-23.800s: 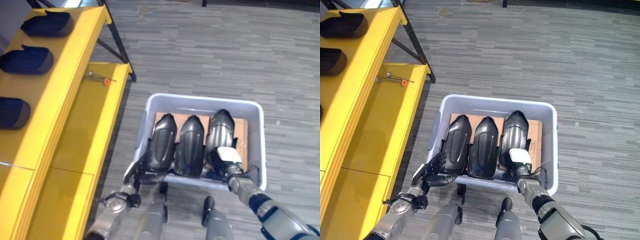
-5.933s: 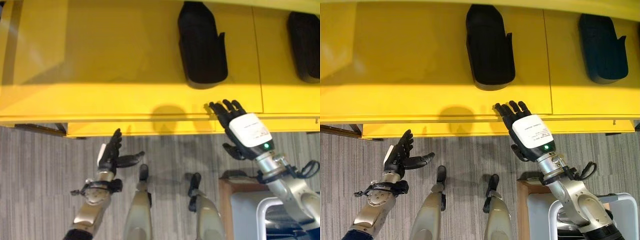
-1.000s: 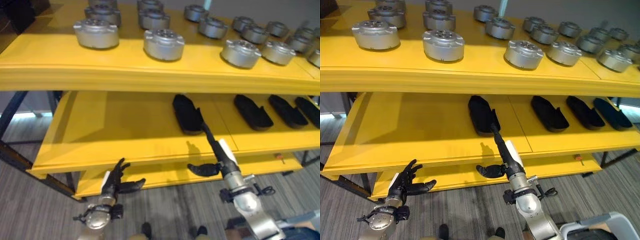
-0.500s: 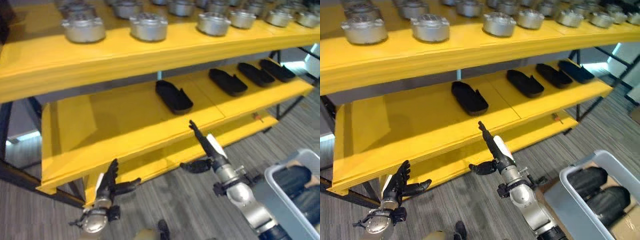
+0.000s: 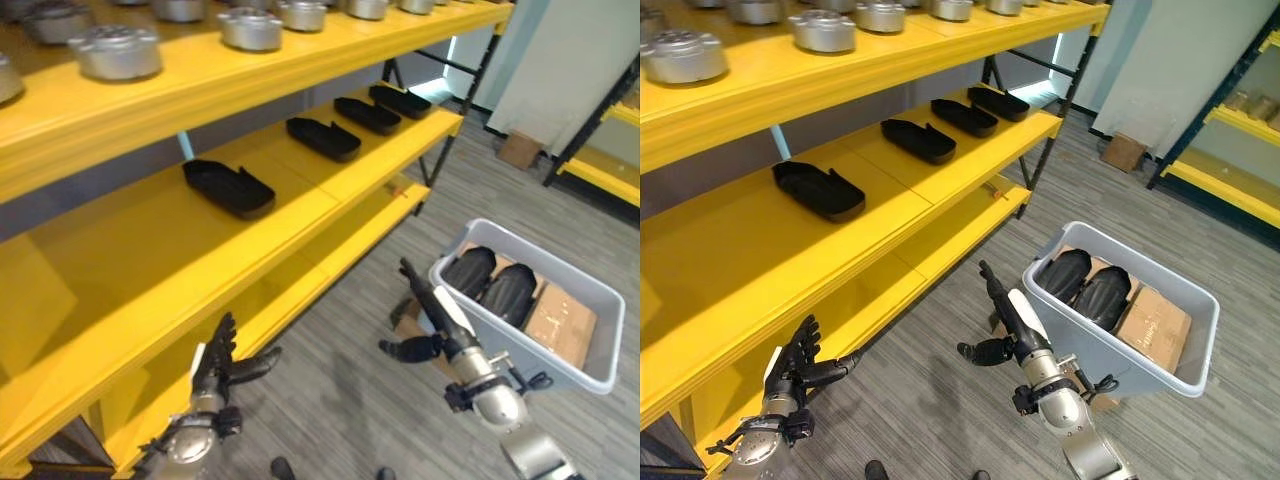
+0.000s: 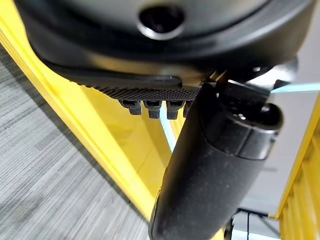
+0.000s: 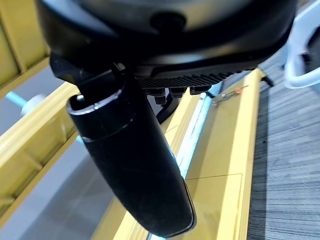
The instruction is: Move parts from the plastic box to the shelf.
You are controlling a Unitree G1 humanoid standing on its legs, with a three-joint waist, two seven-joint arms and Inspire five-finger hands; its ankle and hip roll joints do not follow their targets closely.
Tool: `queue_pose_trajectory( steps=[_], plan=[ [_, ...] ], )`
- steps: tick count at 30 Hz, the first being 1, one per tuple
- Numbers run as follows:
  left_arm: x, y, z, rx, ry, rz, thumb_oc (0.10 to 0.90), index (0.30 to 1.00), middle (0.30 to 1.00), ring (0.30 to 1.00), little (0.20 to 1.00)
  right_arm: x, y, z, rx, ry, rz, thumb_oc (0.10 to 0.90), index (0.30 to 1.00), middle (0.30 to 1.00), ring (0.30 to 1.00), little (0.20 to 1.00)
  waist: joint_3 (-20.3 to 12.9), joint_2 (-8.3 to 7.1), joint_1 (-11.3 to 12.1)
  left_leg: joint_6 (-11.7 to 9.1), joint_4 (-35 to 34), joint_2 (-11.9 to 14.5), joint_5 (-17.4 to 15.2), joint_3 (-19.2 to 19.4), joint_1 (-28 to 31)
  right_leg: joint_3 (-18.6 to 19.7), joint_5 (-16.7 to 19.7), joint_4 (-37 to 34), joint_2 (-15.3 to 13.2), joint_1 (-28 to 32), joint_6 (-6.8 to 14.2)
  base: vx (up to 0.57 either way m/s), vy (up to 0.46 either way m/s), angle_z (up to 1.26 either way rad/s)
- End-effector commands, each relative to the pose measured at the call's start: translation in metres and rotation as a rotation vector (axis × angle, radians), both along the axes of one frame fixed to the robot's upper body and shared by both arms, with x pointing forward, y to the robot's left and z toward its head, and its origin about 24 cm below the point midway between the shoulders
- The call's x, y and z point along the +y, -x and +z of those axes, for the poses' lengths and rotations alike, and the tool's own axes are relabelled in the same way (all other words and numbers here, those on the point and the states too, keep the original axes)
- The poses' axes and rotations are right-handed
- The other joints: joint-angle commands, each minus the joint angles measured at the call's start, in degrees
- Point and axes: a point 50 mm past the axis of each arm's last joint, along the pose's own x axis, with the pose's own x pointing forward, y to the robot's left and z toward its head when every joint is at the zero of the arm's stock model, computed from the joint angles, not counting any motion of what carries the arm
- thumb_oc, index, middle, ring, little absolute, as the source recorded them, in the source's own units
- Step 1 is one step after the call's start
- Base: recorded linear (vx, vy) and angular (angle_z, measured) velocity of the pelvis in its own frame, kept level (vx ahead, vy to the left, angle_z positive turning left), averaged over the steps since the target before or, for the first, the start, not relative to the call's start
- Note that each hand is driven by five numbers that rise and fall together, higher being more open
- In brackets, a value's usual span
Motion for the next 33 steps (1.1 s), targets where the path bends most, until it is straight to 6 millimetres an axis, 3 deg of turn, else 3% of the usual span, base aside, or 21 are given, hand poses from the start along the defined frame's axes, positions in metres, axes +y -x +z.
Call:
queue_pose_trajectory(
  steps=[1,2,7,10,11,13,16,19,22,24,26,28,33],
  plan=[
    [-0.011,-0.026,0.039,-0.242,0.001,-0.080,0.900,1.000,1.000,1.000,1.000,0.000,-0.019,0.060,-0.305,-0.100,0.023,0.900,1.000,1.000,1.000,1.000,-0.9,1.65,1.1,-3.9,-3.4,8.4,5.2,2.6,5.9,0.1,-3.2,3.3,3.8,-0.5,-0.9,0.05,-0.319,-0.07],
    [-0.016,-0.030,0.040,-0.246,0.005,-0.100,0.900,1.000,1.000,1.000,1.000,-0.002,-0.017,0.061,-0.312,-0.100,0.020,0.900,1.000,1.000,1.000,1.000,-0.6,1.94,0.2,-4.8,-2.4,10.3,6.1,2.8,5.9,1.0,-4.1,4.0,5.2,-0.8,-1.9,0.05,-0.303,-0.11],
    [-0.026,-0.039,0.043,-0.267,0.029,-0.121,0.900,1.000,1.000,1.000,1.000,-0.010,-0.014,0.061,-0.323,-0.081,-0.006,0.900,1.000,1.000,1.000,1.000,0.1,2.54,-1.7,-6.7,-0.6,13.8,8.4,2.5,6.4,3.5,-5.8,5.2,8.4,-1.3,-3.9,0.04,-0.237,-0.22],
    [-0.029,-0.041,0.043,-0.270,0.040,-0.127,0.900,1.000,1.000,1.000,1.000,-0.012,-0.013,0.061,-0.327,-0.069,-0.014,0.900,1.000,1.000,1.000,1.000,0.5,2.62,-1.6,-7.1,1.3,14.7,8.9,1.1,5.9,4.9,-6.2,5.4,9.5,-1.4,-4.8,0.03,-0.151,-0.31],
    [-0.031,-0.044,0.044,-0.279,0.048,-0.124,0.900,1.000,1.000,1.000,1.000,-0.013,-0.013,0.062,-0.334,-0.055,-0.019,0.900,1.000,1.000,1.000,1.000,0.9,2.51,-1.2,-6.8,3.6,14.2,8.7,-2.2,5.0,6.0,-6.6,5.3,10.0,-1.4,-5.2,-0.05,-0.154,-0.59],
    [-0.033,-0.045,0.047,-0.296,0.067,-0.110,0.900,1.000,1.000,1.000,1.000,-0.013,-0.015,0.061,-0.332,-0.059,-0.017,0.900,1.000,1.000,1.000,1.000,2.4,1.78,0.8,-3.0,7.4,8.0,6.3,-13.7,0.8,9.0,-5.4,4.8,10.5,-1.9,-6.0,-0.06,-0.154,-0.53],
    [-0.034,-0.040,0.043,-0.283,0.082,-0.105,0.900,1.000,1.000,1.000,1.000,-0.009,-0.016,0.056,-0.300,-0.070,0.012,0.900,1.000,1.000,1.000,1.000,2.7,0.76,2.2,-0.1,9.5,0.9,0.3,-20.5,-2.3,12.7,-4.8,4.4,10.6,-1.9,-5.8,0.06,-0.054,-1.05],
    [-0.034,-0.038,0.040,-0.273,0.076,-0.117,0.900,1.000,1.000,1.000,1.000,-0.011,-0.015,0.053,-0.279,-0.069,0.013,0.900,1.000,1.000,1.000,1.000,2.5,0.67,2.3,0.2,5.6,-1.9,2.6,-22.4,-6.2,13.8,-4.4,4.1,10.9,-1.9,-5.7,0.10,0.003,-0.59],
    [-0.037,-0.039,0.038,-0.265,0.073,-0.122,0.900,1.000,1.000,1.000,1.000,-0.010,-0.015,0.051,-0.273,-0.058,0.018,0.900,1.000,1.000,1.000,1.000,3.8,1.49,3.6,-0.7,0.7,-5.3,8.5,-25.7,-12.7,15.5,-3.8,3.7,12.7,-1.2,-5.8,0.11,0.015,-0.07],
    [-0.040,-0.042,0.039,-0.271,0.074,-0.123,0.900,1.000,1.000,1.000,1.000,-0.006,-0.016,0.052,-0.282,-0.066,0.032,0.900,1.000,1.000,1.000,1.000,4.2,2.31,4.5,-1.6,-3.2,-7.6,10.8,-29.0,-14.4,18.2,-4.1,3.3,14.4,-0.4,-6.1,0.17,0.028,-0.33],
    [-0.043,-0.045,0.041,-0.284,0.081,-0.130,0.900,1.000,1.000,1.000,1.000,-0.003,-0.018,0.054,-0.290,-0.064,0.049,0.900,1.000,1.000,1.000,1.000,4.3,2.92,5.0,-1.9,-4.3,-8.1,12.5,-29.7,-13.9,20.4,-4.5,3.4,15.4,0.4,-6.3,0.17,0.072,-0.99],
    [-0.045,-0.044,0.039,-0.280,0.095,-0.131,0.900,1.000,1.000,1.000,1.000,0.003,-0.018,0.055,-0.285,-0.076,0.079,0.900,1.000,1.000,1.000,1.000,2.9,3.25,4.8,-0.6,-5.4,-7.6,12.3,-30.5,-11.6,23.2,-5.8,3.0,15.7,1.6,-6.2,0.29,0.146,-1.62],
    [-0.043,-0.048,0.046,-0.310,0.084,-0.124,0.900,1.000,1.000,1.000,1.000,0.010,-0.021,0.055,-0.280,-0.089,0.096,0.900,1.000,1.000,1.000,1.000,0.4,1.79,4.6,1.6,-3.7,-8.0,9.2,-27.0,-9.3,25.6,-9.2,6.1,13.8,3.1,-6.1,0.37,0.155,-0.74]
  ],
)
